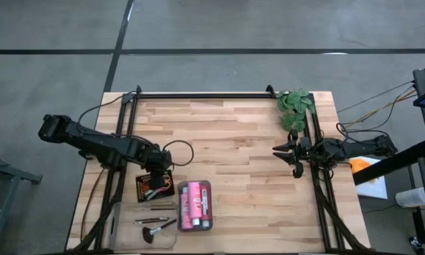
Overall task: Pick & Place Paint Supplies
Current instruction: Return to Home Position
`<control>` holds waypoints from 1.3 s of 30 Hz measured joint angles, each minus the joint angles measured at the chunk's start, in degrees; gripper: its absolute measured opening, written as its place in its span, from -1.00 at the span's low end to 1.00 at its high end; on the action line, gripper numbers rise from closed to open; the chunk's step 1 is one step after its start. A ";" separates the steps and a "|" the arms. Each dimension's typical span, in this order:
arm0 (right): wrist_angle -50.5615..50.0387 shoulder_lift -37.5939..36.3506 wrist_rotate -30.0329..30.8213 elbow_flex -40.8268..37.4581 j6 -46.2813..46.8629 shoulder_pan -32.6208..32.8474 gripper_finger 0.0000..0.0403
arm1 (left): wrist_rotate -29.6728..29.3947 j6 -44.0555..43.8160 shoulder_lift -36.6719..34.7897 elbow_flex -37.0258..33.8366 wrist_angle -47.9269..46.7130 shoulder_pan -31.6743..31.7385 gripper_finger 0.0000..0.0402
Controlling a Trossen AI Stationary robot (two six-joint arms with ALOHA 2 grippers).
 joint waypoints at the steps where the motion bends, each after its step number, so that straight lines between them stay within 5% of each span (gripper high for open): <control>1: 0.00 0.00 0.00 0.00 0.00 -0.02 -0.53 | -0.02 0.00 -0.11 0.18 -0.16 0.00 -0.59; 12: 0.00 0.00 0.00 0.00 0.00 -0.02 -0.53 | -1.52 0.56 -6.10 3.65 5.69 0.00 -0.62; 18: -0.02 0.00 0.00 0.00 0.00 0.00 -0.53 | -5.42 6.39 -15.28 1.57 13.28 -0.04 -0.95; 31: 0.00 0.00 0.00 0.00 0.00 -0.01 -0.53 | -6.09 12.63 -38.32 -9.65 32.34 0.00 -1.00; 39: -0.02 0.00 0.00 0.00 0.00 -0.02 -0.53 | -5.56 16.22 -49.99 -13.13 33.42 0.00 -1.00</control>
